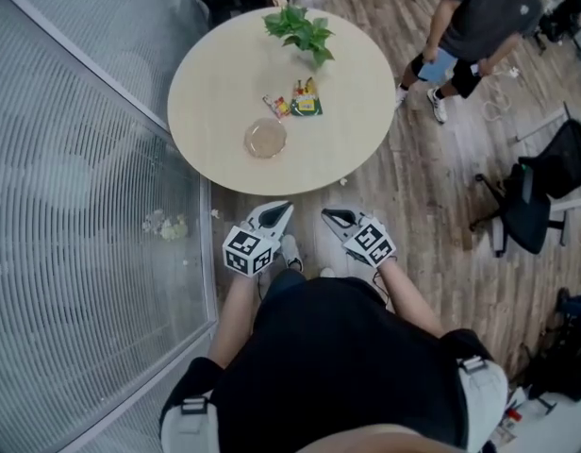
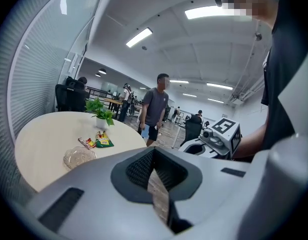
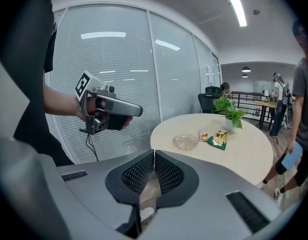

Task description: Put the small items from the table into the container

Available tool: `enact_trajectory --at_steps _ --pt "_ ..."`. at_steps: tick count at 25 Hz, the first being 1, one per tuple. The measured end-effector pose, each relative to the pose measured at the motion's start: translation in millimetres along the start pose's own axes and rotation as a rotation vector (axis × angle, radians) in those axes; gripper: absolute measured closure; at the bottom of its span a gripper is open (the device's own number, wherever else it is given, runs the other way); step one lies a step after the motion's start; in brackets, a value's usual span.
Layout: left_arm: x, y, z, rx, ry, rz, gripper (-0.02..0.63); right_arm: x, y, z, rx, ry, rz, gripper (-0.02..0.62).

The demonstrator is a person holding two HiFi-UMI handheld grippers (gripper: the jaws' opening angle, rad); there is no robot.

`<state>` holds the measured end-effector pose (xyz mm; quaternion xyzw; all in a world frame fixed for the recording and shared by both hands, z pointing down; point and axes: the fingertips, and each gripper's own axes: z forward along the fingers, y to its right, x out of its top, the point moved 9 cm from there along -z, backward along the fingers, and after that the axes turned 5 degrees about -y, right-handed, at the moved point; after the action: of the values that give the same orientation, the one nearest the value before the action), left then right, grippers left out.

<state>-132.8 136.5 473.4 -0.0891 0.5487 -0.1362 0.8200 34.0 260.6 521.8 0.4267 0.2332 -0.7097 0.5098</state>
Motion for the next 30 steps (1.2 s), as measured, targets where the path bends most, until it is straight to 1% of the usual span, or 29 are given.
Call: enact_trajectory --at_steps 6,11,14,16,18,24,27,30 --pt "12.0 -58.9 2.5 -0.007 0.011 -0.014 0.606 32.5 25.3 39.9 -0.025 -0.009 -0.012 0.571" --pt "25.4 -96.9 10.0 -0.048 0.003 0.0 0.606 50.0 39.3 62.2 -0.073 -0.016 -0.002 0.571" --pt "32.1 -116.4 17.6 -0.081 -0.017 0.025 0.606 53.1 46.1 76.1 -0.104 -0.006 0.031 0.571" --pt "34.2 -125.9 21.0 -0.093 -0.021 0.037 0.606 50.3 49.6 86.2 -0.107 -0.01 0.047 0.571" --pt "35.3 -130.4 21.4 -0.094 -0.019 0.029 0.606 47.2 53.0 92.7 -0.1 -0.025 0.059 0.571" --pt "31.0 -149.5 20.1 -0.048 -0.04 -0.023 0.606 60.4 76.2 117.0 -0.062 -0.034 0.04 0.571" --pt "29.0 -158.8 26.5 -0.012 -0.037 -0.056 0.606 67.0 93.8 128.4 -0.028 -0.036 0.021 0.571" --pt "37.1 -161.5 37.6 0.028 -0.028 -0.077 0.606 74.4 113.7 132.3 0.016 -0.043 -0.005 0.571"
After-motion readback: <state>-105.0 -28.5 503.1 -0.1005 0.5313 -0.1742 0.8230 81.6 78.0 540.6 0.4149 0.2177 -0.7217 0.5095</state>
